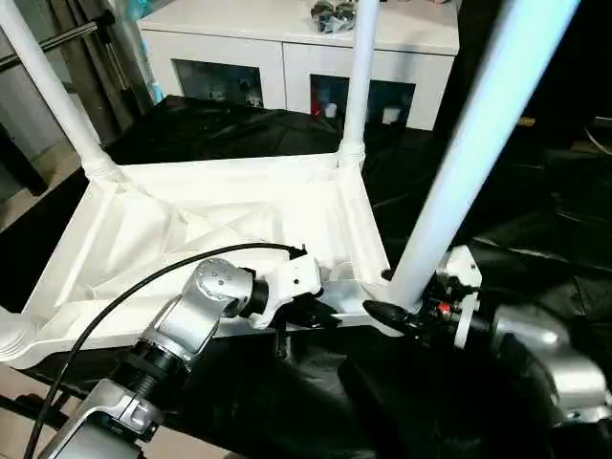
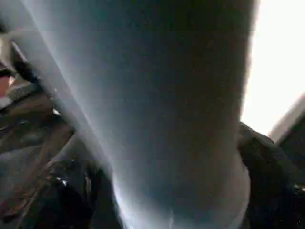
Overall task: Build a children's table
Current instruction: Rotate leg to tighten
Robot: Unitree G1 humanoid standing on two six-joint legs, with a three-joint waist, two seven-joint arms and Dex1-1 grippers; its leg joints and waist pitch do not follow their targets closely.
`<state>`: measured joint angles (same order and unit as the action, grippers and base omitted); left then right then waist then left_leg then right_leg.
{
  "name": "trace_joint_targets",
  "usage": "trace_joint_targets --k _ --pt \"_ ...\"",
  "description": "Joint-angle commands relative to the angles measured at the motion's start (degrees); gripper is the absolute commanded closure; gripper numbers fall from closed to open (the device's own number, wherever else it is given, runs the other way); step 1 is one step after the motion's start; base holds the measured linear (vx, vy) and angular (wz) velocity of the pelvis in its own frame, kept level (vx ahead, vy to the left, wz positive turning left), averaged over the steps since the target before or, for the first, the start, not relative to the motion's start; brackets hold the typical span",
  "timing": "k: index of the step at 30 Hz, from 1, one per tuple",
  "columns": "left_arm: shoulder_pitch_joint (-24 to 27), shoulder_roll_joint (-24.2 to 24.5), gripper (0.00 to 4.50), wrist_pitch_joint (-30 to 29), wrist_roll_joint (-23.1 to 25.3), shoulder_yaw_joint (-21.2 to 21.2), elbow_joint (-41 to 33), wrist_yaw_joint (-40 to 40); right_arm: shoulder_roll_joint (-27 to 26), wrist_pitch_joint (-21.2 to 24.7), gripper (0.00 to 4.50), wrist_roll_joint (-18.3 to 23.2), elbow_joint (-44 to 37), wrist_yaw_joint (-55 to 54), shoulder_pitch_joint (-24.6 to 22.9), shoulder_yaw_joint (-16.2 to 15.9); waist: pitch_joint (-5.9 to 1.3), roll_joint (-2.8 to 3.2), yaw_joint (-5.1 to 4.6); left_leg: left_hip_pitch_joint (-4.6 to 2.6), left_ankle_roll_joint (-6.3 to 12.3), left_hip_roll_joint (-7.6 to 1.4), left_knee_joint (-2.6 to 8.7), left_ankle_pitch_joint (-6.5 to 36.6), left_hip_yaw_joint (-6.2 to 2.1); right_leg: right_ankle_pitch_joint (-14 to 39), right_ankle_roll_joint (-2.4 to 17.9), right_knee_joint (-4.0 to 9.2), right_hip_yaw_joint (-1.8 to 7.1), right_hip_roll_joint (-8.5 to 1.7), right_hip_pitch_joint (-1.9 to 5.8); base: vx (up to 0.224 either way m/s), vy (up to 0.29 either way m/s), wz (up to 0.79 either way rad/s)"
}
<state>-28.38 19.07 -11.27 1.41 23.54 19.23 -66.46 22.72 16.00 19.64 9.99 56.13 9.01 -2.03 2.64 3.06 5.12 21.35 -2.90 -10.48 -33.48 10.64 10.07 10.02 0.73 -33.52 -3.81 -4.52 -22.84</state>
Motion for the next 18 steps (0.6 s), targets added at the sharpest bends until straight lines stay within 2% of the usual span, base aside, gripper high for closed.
trace_joint_targets --k 1,3,10,14,18 --pt "0.36 0.51 4.5 0.63 -0.28 0.21 -0.69 -0.15 -0.88 -0.2 0.69 -0.49 2.65 -1.16 -0.73 -0.06 -3.66 -0.26 -0.25 -0.55 3.51 -2.64 3.73 10.5 -0.79 9.73 12.94 3.48 2.26 -3.73 3.0 0.0 0.0 0.0" --pt "0.53 0.78 4.5 0.71 -0.33 0.19 -0.7 -0.36 -1.67 -0.88 0.69 -0.35 4.64 -2.12 -0.28 0.47 -3.63 0.02 -0.3 -0.58 3.22 -2.59 3.73 11.29 -0.83 10.92 12.68 3.57 2.26 -3.84 3.0 0.0 0.0 0.0" --pt "0.52 1.32 4.5 1.05 -0.36 0.3 -0.46 -0.97 -2.01 -2.52 0.69 -1.46 8.14 -1.64 1.14 -0.11 -3.67 0.04 -0.5 -0.54 3.07 -2.44 3.69 11.5 -0.81 12.3 12.21 3.62 2.26 -3.74 3.04 0.0 0.0 0.0" --pt "0.2 1.53 4.5 1.32 -0.38 0.34 -0.16 -1.07 -1.42 -3.18 1.02 -2.0 9.27 -0.62 2.09 -0.69 -3.66 -0.09 -0.53 -0.55 2.97 -2.44 3.68 12.01 -0.79 14.24 11.71 3.74 2.26 -3.76 2.96 0.0 0.0 0.0" --pt "0.09 1.63 4.5 1.37 -0.37 0.49 0.04 -1.21 -1.01 -3.82 1.43 -2.49 10.19 0.11 2.73 -1.24 -3.7 -0.06 -0.67 -0.57 2.99 -2.47 3.67 11.8 -0.82 13.49 11.95 3.64 2.28 -3.67 2.95 0.0 0.0 0.0"
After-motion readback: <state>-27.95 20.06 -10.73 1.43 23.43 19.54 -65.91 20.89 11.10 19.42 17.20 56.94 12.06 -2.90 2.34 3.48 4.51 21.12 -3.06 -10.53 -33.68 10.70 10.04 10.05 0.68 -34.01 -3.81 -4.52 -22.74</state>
